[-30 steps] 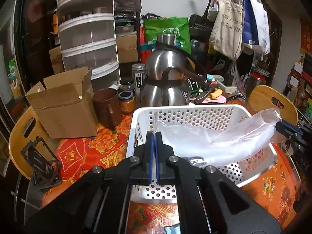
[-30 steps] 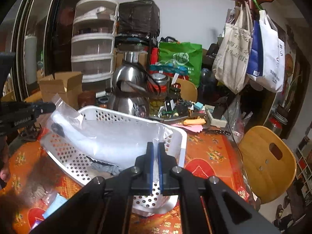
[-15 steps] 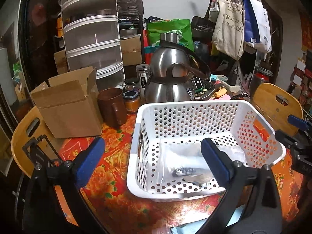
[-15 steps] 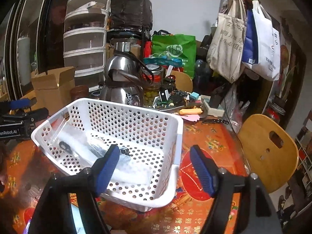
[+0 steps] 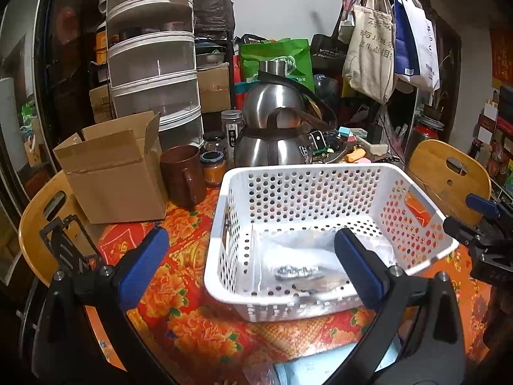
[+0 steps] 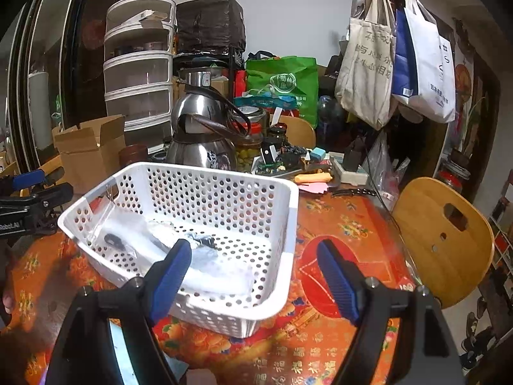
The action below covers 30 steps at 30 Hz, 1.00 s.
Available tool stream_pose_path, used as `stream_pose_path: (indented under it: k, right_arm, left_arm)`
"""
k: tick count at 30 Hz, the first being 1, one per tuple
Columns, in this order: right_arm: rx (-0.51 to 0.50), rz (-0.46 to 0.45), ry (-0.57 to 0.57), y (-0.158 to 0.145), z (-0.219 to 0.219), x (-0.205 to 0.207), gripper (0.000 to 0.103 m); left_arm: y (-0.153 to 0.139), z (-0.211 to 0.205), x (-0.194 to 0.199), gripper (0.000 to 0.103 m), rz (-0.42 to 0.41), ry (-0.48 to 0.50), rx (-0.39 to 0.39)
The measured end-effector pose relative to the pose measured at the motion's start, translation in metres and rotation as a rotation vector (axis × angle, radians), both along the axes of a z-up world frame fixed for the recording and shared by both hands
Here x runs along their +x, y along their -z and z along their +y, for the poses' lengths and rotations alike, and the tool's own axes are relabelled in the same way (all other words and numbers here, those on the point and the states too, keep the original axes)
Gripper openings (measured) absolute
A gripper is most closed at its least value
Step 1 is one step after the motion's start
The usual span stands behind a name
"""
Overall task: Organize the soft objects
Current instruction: 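Open both tools to release the mask bag into the basket, then move both tools back to the remaining items on the table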
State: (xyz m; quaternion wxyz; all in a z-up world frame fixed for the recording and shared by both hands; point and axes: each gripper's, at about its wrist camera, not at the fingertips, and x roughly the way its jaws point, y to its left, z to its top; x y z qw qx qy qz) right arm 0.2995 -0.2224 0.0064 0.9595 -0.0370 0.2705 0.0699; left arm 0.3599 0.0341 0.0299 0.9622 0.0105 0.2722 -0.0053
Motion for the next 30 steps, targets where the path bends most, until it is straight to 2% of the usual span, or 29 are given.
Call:
stream_pose_path:
  k: [6, 9, 12, 19, 22, 25, 30]
  right_arm:
    - [0.029, 0.037, -0.012, 0.006, -0.001, -0.017, 0.081]
    - [0.045, 0.023, -0.021, 0.007, -0.003, -0.033, 0.081]
    - [0.068, 0.023, -0.031, 0.007, -0.005, -0.046, 0.081]
    - [0.079, 0.033, -0.04, 0.012, -0.008, -0.083, 0.081]
    - [0.105, 0.026, -0.048, 0.016, -0.014, -0.105, 0.081]
    - [0.113, 0.023, -0.041, 0.024, -0.02, -0.13, 0.081]
    - [0.065, 0.051, -0.028, 0.05, -0.02, -0.161, 0.081]
  left_arm:
    - [0.003, -0.002, -0.03, 0.103, -0.021, -0.012, 0.046]
    - [0.003, 0.002, -0.048, 0.103, -0.041, -0.004, 0.038]
    - [0.001, 0.011, -0.061, 0.103, -0.026, -0.009, -0.007]
    - [0.004, 0.032, -0.106, 0.103, 0.024, -0.034, -0.002]
    - [0.013, 0.048, -0.125, 0.103, 0.081, -0.039, -0.054]
    - [0.026, 0.058, -0.145, 0.103, 0.095, -0.049, -0.065]
    - [0.059, 0.073, -0.171, 0.103, 0.133, -0.058, -0.098]
